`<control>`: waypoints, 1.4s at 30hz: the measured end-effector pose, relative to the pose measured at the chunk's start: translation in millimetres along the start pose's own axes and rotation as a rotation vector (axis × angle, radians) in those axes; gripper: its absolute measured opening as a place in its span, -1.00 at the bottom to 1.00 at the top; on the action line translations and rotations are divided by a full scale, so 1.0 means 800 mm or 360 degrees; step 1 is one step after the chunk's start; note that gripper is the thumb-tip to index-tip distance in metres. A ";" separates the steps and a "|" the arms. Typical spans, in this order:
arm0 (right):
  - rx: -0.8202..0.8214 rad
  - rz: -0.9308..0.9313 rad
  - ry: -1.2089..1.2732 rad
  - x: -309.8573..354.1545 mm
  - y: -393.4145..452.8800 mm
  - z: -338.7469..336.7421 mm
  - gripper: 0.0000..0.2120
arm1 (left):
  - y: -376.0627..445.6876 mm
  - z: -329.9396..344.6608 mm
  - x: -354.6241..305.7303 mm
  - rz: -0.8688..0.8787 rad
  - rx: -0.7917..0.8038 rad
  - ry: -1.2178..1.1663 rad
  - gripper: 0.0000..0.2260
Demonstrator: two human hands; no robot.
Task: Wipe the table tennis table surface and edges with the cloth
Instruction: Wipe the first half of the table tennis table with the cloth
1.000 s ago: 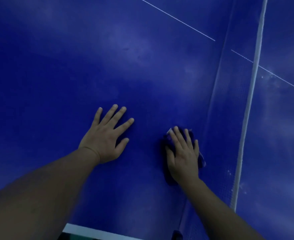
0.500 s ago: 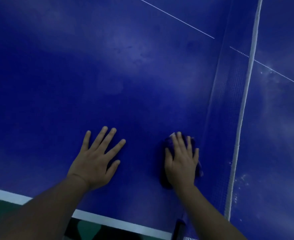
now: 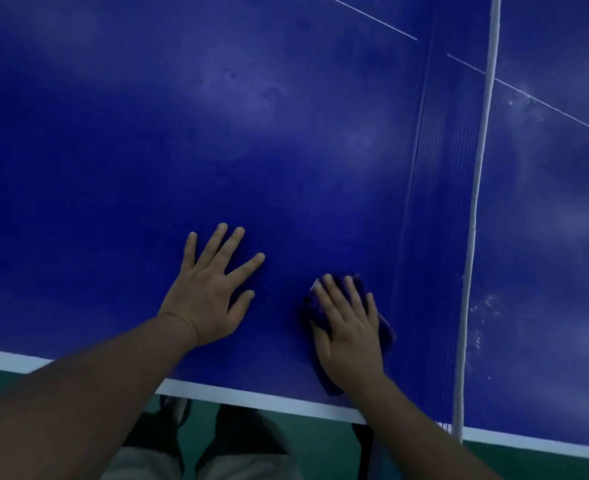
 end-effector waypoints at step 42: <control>0.0026 0.0589 0.0526 0.113 -0.268 0.062 -0.56 | -0.207 0.049 -0.109 0.0392 0.0375 0.0197 -0.35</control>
Point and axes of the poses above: each hand's wrist, its own y-axis towards the middle knuckle, its own z-axis out of the palm, x = y × z, the point moved 3 cm from there along y, towards the middle knuckle, and after that the axes turned 4 degrees about z, right-handed, at the moved point
